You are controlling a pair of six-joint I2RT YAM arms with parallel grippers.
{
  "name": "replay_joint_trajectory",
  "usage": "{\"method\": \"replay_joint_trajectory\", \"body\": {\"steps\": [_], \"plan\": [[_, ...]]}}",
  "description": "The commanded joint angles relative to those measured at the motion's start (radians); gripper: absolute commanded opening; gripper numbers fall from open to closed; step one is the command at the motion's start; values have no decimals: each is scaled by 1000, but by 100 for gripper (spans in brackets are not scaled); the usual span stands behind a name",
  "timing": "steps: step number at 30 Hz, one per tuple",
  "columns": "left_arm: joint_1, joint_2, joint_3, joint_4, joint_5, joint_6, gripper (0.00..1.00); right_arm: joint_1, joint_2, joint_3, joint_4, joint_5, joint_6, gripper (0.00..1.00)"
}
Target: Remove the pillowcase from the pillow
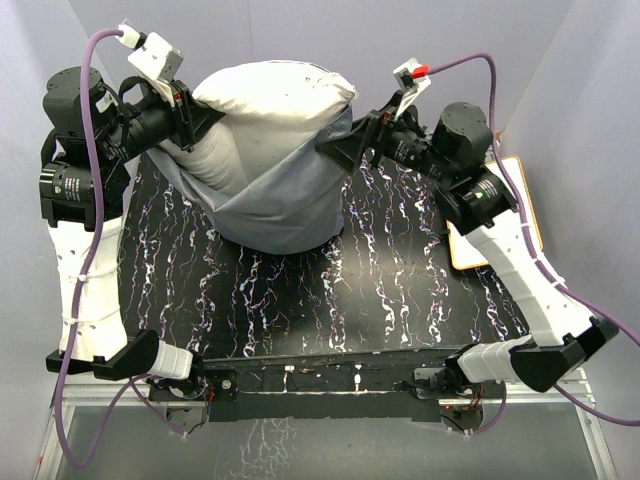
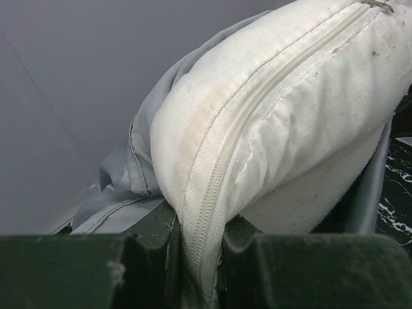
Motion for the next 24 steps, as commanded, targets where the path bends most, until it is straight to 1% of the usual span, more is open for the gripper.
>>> {"method": "replay_joint_trajectory", "body": {"steps": [1, 3, 7, 10, 12, 16, 21, 24], "plan": [[6, -86, 18, 129, 60, -28, 0, -3, -49, -12, 79, 54, 12, 69], [5, -89, 27, 121, 76, -26, 0, -9, -66, -56, 75, 85, -5, 62], [5, -78, 73, 99, 97, -38, 0, -46, -73, -144, 77, 105, -6, 50], [5, -82, 80, 97, 110, -44, 0, -63, -64, -192, 76, 124, -6, 37], [5, -87, 83, 99, 116, -47, 0, -70, -60, -211, 75, 133, -7, 31], [5, -89, 92, 99, 119, -47, 0, -75, -60, -256, 76, 141, -13, 25], [4, -89, 99, 122, 119, -63, 0, -83, -53, -343, 76, 150, -13, 22], [5, -90, 101, 143, 120, -89, 0, -88, -26, -413, 85, 113, 5, 20]]}}
